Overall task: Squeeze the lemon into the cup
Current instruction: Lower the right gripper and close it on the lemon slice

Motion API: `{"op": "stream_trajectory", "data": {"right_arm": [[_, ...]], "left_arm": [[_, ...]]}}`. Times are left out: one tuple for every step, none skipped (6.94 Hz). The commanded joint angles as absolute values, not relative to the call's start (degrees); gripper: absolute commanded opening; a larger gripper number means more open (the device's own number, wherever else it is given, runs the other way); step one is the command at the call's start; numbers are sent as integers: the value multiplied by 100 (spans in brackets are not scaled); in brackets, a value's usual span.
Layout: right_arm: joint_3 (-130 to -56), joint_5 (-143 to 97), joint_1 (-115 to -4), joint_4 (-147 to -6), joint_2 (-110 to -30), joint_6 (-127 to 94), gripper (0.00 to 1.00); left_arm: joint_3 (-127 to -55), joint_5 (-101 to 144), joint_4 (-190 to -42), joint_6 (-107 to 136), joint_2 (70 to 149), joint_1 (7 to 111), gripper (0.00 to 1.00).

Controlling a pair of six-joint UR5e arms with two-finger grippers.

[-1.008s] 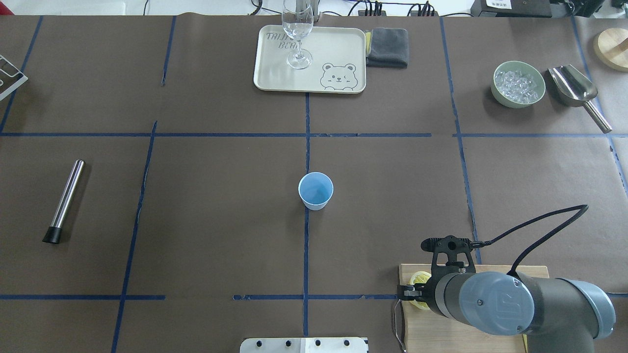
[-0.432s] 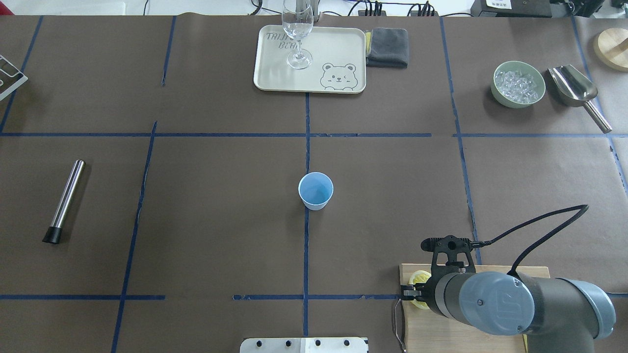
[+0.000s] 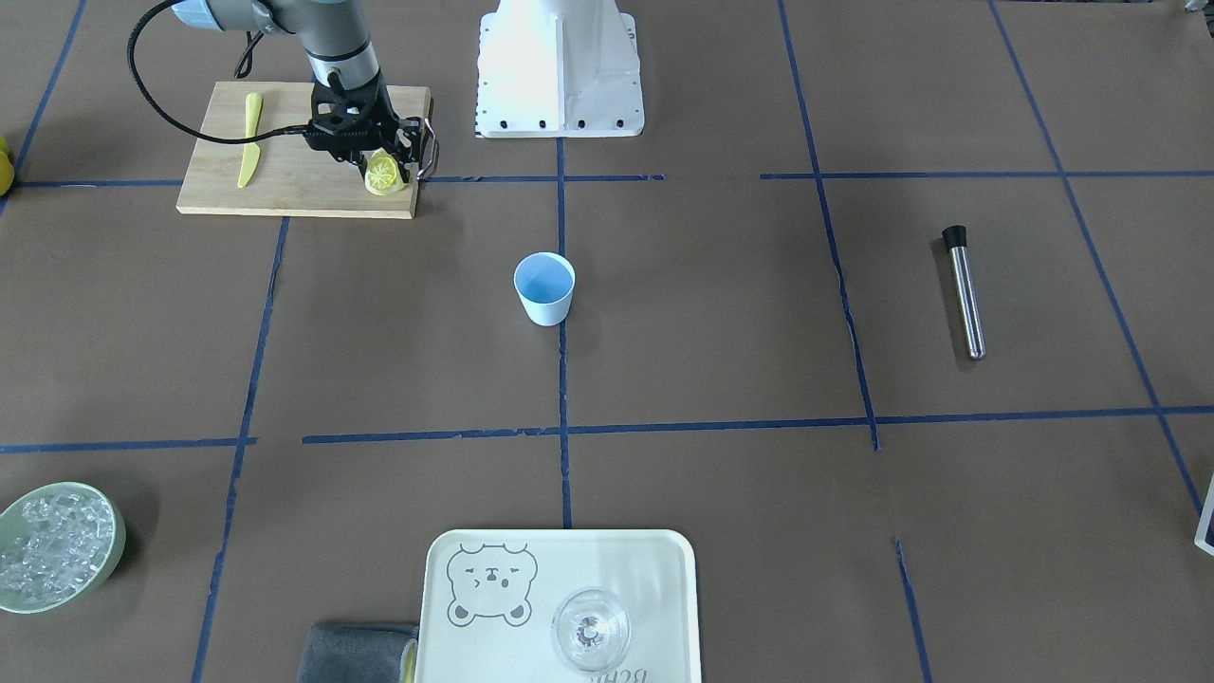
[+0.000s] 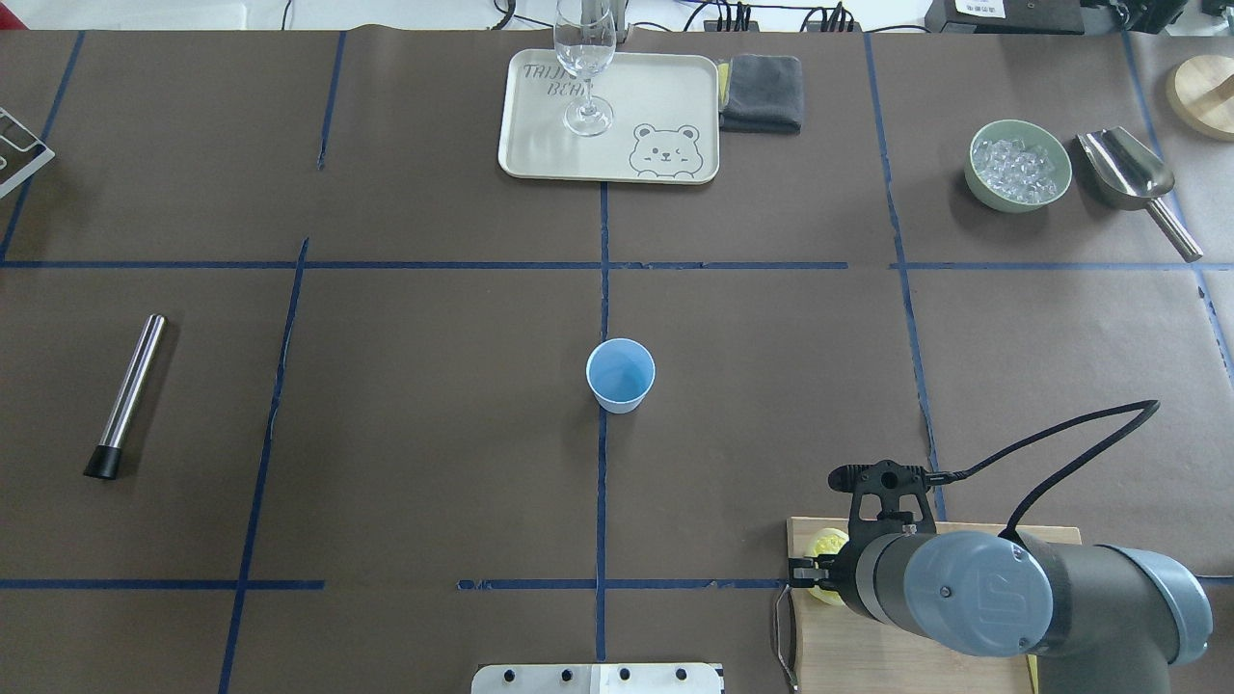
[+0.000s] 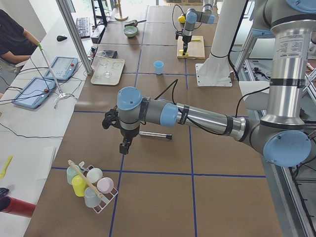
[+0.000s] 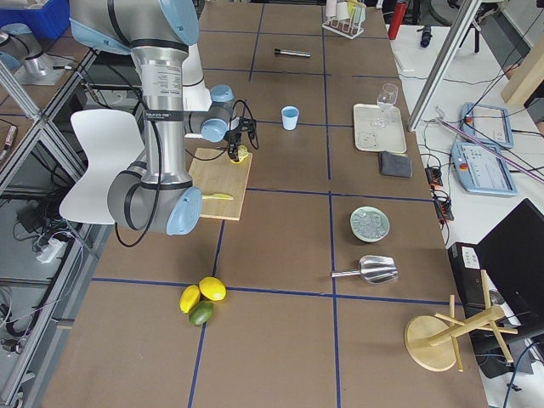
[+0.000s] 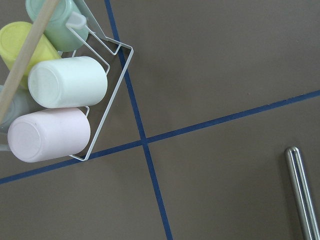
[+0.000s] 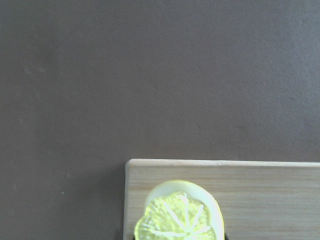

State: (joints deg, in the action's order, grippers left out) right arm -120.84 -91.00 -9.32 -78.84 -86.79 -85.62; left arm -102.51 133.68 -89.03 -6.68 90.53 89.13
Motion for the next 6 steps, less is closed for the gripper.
{"op": "stream_trajectory", "data": {"right_arm": [[-12146, -9141, -993, -7884, -8675, -8561, 53], [-12173, -9141, -1002, -7884, -8675, -8561, 53], [-12182, -9149, -1019, -7884, -8675, -8561, 53], [-12234, -9149, -1037, -7884, -8675, -8561, 54], [-12330, -9149, -1055, -7892, -8675, -8561, 54], [-12409, -9167, -1177, -7919, -8684, -8543, 54]], "left_arm": [[-10239, 13368, -8903, -668, 9053, 8912, 100], [-10239, 13368, -8903, -668, 9053, 8912, 100], [-10239, 13368, -8903, -668, 9061, 8912, 100], [-10239, 13368, -8903, -668, 9062, 8912, 100], [-10257, 13368, -8903, -668, 9053, 8912, 100], [-10248, 13368, -8903, -668, 9053, 8921, 100]]}}
